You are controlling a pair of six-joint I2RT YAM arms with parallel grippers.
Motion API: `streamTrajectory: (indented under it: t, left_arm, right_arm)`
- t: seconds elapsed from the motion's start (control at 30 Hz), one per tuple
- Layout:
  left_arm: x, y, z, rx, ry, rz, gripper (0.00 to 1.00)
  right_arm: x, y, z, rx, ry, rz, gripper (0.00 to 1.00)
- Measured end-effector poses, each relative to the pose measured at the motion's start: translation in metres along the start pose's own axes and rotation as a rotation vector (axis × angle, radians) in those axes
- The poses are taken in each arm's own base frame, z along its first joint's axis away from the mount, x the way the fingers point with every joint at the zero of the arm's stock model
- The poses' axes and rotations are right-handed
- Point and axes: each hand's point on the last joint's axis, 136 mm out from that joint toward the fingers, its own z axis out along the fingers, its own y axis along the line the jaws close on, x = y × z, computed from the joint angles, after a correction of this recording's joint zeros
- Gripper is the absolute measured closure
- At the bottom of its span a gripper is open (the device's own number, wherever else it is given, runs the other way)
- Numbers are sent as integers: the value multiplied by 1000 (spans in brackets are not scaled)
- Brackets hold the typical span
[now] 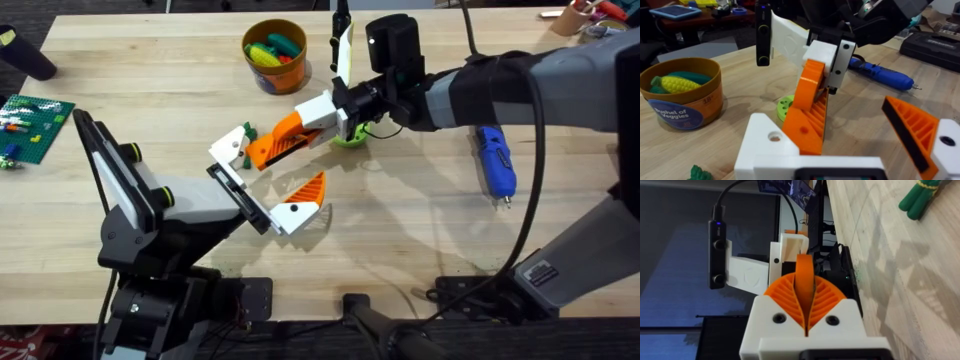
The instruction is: Pick up the gripper from the table and insert it into the empty holder that is missing its gripper. Then pick up a screw, insert it into the mounting hole, and use the screwdriver to tighten it. Finally, clean up the table by picking up the vegetable and placing it into the bucket.
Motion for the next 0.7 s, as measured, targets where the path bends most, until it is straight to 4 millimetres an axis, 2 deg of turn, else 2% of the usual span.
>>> streamTrajectory:
  t: [0.37, 0.7]
  left_arm:
    - [0, 1, 0, -4, 1, -1, 13]
    - [0, 1, 0, -4, 1, -1, 13]
  right_arm:
    - [0, -1, -3, 0, -4, 23, 981]
    - [-1, 5, -27, -47, 2, 21, 982]
